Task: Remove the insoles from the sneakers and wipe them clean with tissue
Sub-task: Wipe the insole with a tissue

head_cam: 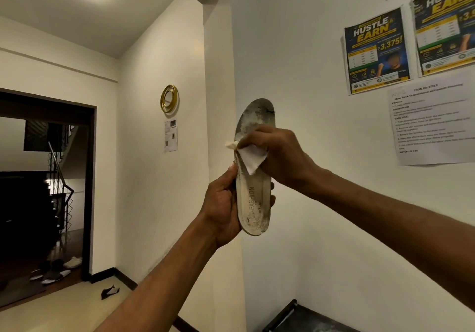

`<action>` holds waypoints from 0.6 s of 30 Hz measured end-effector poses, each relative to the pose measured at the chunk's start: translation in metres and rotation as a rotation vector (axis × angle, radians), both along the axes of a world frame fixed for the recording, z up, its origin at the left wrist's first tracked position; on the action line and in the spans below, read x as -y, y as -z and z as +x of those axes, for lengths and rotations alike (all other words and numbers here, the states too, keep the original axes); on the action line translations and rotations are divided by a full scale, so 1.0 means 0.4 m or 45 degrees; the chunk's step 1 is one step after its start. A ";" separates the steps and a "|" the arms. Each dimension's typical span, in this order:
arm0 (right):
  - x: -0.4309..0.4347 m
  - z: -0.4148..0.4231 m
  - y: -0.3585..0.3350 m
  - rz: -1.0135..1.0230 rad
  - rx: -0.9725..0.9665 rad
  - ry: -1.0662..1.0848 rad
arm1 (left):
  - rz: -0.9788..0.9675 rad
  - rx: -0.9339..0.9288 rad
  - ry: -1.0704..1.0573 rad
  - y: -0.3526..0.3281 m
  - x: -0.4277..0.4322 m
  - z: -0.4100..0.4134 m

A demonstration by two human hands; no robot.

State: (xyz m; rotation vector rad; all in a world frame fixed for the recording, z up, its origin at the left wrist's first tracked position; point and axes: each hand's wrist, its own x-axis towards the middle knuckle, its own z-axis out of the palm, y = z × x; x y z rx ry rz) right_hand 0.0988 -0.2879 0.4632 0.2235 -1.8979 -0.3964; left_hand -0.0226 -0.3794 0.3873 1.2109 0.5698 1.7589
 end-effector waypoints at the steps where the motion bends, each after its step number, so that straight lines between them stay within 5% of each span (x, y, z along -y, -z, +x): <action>1: 0.004 0.002 0.008 -0.050 -0.036 -0.026 | 0.017 0.016 -0.011 -0.002 -0.002 -0.003; 12: 0.027 -0.086 0.154 0.058 0.432 -0.094 | 0.079 0.216 -0.153 0.016 0.018 -0.113; 18: 0.032 -0.193 0.126 -0.169 0.157 -0.227 | 0.010 0.264 -0.301 0.042 0.050 -0.225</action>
